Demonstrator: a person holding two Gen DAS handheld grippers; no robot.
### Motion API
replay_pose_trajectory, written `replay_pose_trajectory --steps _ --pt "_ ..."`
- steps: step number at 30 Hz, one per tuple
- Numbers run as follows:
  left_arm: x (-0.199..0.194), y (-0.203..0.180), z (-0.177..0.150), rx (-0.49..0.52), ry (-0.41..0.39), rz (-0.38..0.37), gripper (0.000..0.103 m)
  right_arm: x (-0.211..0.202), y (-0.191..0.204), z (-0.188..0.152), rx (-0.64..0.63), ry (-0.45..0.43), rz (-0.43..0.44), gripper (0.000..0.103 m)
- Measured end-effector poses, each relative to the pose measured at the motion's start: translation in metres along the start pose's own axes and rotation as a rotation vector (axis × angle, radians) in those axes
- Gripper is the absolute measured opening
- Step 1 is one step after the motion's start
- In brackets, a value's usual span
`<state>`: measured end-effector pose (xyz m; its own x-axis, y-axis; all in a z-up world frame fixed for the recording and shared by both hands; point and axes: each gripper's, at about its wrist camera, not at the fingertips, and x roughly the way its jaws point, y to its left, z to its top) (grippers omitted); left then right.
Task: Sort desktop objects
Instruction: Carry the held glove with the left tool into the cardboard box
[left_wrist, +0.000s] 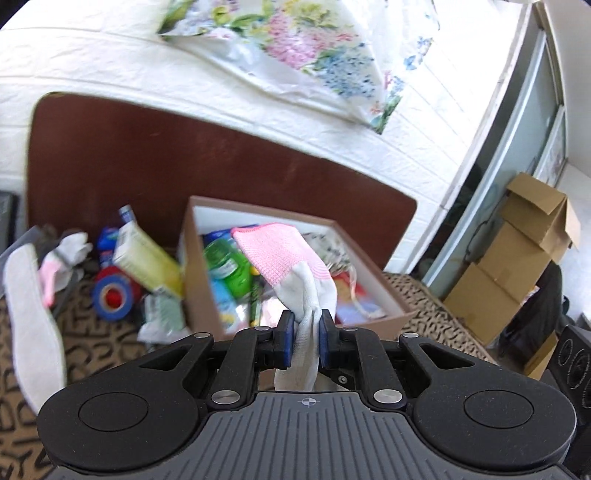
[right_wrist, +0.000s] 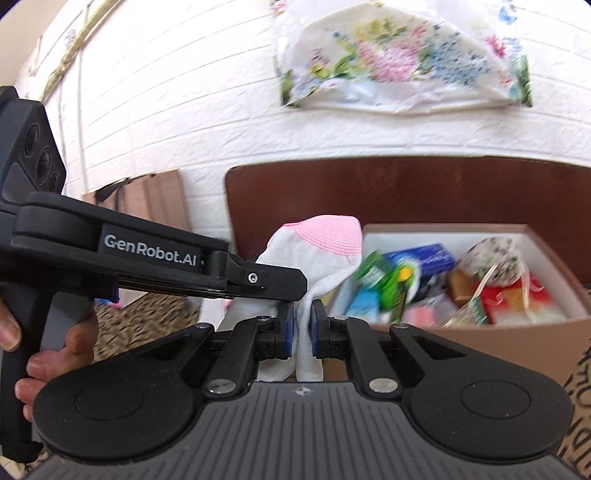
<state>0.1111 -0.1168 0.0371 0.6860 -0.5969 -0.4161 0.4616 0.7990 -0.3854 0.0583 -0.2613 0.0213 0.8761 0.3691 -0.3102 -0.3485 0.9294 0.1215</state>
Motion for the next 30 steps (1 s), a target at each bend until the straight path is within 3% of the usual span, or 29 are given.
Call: replay_pose_trajectory --steps 6,16,30 --pt "0.042 -0.009 0.02 0.001 0.01 -0.056 0.03 0.017 -0.027 0.01 0.03 -0.034 -0.066 0.011" --pt "0.11 -0.012 0.044 0.032 0.028 -0.077 0.03 0.059 -0.078 0.02 0.048 -0.043 -0.147 0.011" --pt "0.178 0.017 0.043 0.033 0.103 0.001 0.03 0.112 -0.123 0.006 0.06 0.046 -0.206 0.011"
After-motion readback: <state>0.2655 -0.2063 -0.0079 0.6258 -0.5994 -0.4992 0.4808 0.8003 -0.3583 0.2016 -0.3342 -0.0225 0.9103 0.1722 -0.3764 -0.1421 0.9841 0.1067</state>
